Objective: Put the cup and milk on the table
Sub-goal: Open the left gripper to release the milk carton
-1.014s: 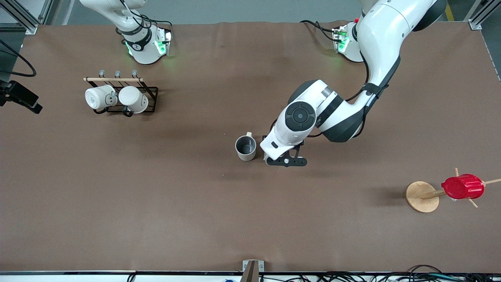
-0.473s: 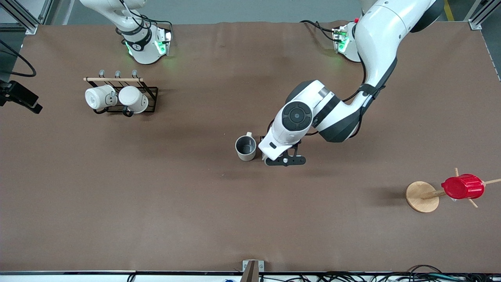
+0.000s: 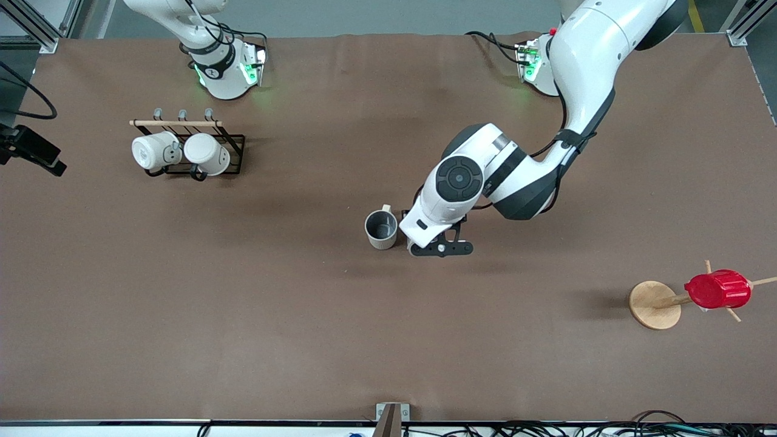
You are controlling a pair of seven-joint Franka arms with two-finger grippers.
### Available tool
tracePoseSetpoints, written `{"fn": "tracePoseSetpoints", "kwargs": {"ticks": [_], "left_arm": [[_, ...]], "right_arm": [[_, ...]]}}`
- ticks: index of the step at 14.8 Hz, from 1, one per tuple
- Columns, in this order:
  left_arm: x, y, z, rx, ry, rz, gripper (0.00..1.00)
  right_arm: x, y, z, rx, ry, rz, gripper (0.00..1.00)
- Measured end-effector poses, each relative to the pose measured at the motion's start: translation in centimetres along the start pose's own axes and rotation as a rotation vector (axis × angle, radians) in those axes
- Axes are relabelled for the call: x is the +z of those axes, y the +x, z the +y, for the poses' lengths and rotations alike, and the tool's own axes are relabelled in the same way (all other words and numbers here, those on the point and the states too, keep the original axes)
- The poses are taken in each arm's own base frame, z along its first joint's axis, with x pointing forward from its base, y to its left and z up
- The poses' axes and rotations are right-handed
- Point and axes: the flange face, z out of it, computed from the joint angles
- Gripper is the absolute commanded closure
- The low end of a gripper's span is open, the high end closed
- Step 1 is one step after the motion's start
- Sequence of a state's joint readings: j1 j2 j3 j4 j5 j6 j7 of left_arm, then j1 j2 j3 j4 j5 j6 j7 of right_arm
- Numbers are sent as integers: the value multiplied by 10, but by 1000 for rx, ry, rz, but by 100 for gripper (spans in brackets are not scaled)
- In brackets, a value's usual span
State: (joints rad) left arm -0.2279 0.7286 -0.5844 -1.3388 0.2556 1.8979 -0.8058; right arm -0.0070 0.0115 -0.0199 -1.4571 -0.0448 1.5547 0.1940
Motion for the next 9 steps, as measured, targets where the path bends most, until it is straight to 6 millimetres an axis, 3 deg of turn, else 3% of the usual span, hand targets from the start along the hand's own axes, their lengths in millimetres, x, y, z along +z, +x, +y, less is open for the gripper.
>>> {"fn": "tracePoseSetpoints", "kwargs": {"ticks": [5, 9], "left_arm": [[-9, 0, 4, 3, -15, 11, 0], [-45, -3, 2, 11, -27, 48, 0]], "right_arm": [[0, 0, 0, 0, 0, -1, 0], [0, 0, 1, 1, 0, -1, 0]]}}
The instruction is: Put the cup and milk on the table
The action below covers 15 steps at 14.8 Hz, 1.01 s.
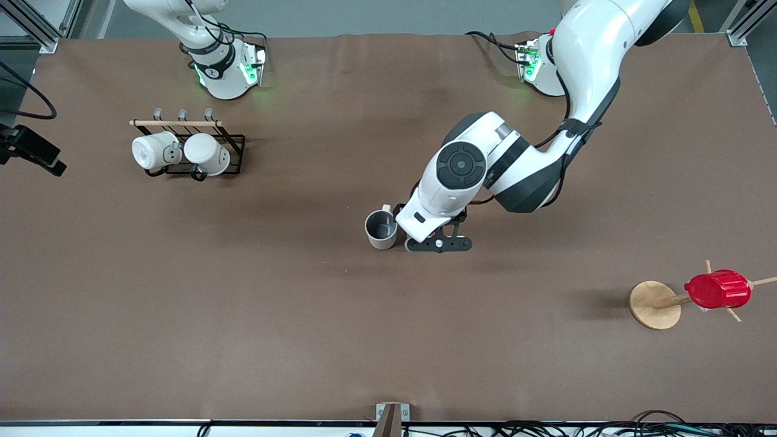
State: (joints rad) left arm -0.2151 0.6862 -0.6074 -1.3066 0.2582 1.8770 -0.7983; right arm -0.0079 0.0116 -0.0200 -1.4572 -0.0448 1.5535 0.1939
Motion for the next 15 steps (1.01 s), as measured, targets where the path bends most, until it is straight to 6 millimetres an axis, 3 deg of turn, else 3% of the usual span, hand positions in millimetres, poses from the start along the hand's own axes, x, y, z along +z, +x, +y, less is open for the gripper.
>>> {"fn": "tracePoseSetpoints", "kwargs": {"ticks": [2, 6, 11, 15], "left_arm": [[-29, 9, -18, 53, -2, 37, 0], [-81, 23, -78, 132, 98, 60, 0], [-130, 34, -133, 53, 73, 75, 0], [-182, 37, -227, 55, 39, 20, 0]], "right_arm": [[0, 0, 0, 0, 0, 0, 0], [0, 0, 0, 0, 0, -2, 0], [1, 0, 0, 1, -1, -5, 0], [2, 0, 0, -23, -1, -8, 0]]}}
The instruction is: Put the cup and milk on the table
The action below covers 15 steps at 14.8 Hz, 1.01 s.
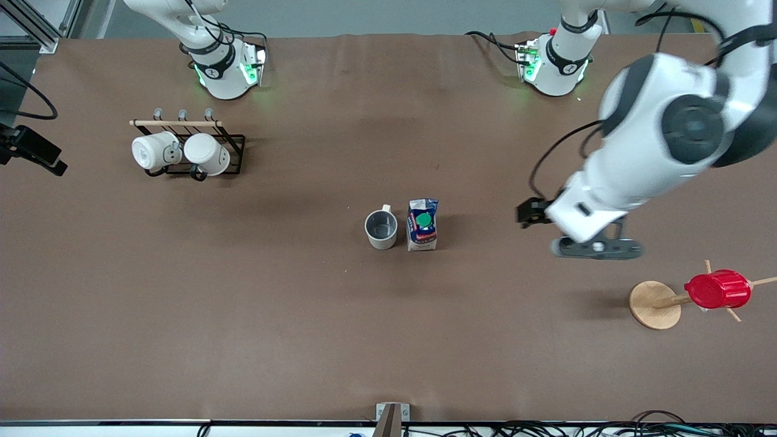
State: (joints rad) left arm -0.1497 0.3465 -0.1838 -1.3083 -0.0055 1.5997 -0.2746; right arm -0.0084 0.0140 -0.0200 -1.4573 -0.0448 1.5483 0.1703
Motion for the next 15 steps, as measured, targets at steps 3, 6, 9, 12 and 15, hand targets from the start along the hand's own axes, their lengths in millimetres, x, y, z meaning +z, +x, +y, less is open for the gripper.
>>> {"fn": "tracePoseSetpoints", "kwargs": {"ticks": [3, 6, 9, 12, 15], "left_arm": [[-30, -19, -37, -34, 27, -34, 0], [-53, -40, -56, -56, 41, -47, 0], [-73, -62, -78, -94, 29, -29, 0], [-78, -78, -109, -139, 21, -36, 0], [-69, -99, -118, -148, 19, -23, 0]], "right_arm": [[0, 0, 0, -9, 0, -1, 0], [0, 0, 0, -12, 0, -1, 0], [1, 0, 0, -14, 0, -2, 0], [1, 0, 0, -15, 0, -2, 0], [1, 0, 0, -15, -1, -3, 0]]}}
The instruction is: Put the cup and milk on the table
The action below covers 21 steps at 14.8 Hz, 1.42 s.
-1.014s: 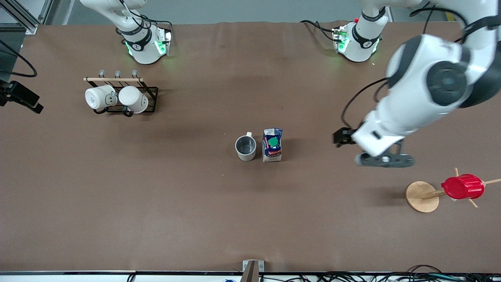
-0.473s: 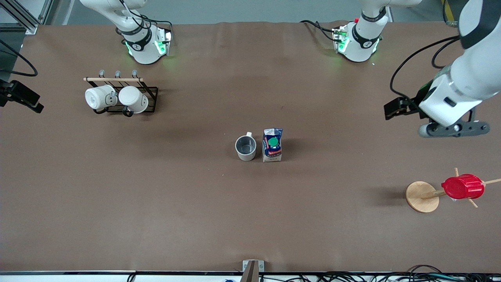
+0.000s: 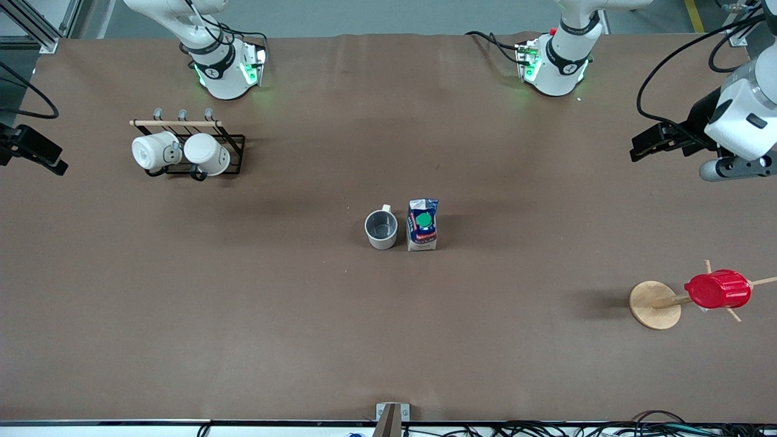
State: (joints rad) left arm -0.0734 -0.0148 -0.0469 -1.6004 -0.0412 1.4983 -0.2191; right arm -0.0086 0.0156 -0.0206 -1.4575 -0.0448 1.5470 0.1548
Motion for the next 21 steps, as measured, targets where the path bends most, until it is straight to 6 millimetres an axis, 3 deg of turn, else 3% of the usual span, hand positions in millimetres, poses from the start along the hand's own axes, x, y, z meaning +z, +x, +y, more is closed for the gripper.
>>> {"fn": "tracePoseSetpoints", "kwargs": {"ticks": [3, 6, 9, 14, 21], "left_arm": [[8, -28, -2, 4, -3, 37, 0], [7, -36, -4, 3, -5, 56, 0], [13, -18, -8, -10, -12, 65, 0], [13, 42, -10, 12, 4, 94, 0], [0, 45, -5, 53, 31, 122, 0]], "right_arm": [[0, 0, 0, 0, 0, 0, 0], [0, 0, 0, 0, 0, 0, 0], [0, 0, 1, 1, 0, 0, 0], [0, 0, 1, 1, 0, -1, 0], [0, 0, 1, -4, 0, -1, 0]]}}
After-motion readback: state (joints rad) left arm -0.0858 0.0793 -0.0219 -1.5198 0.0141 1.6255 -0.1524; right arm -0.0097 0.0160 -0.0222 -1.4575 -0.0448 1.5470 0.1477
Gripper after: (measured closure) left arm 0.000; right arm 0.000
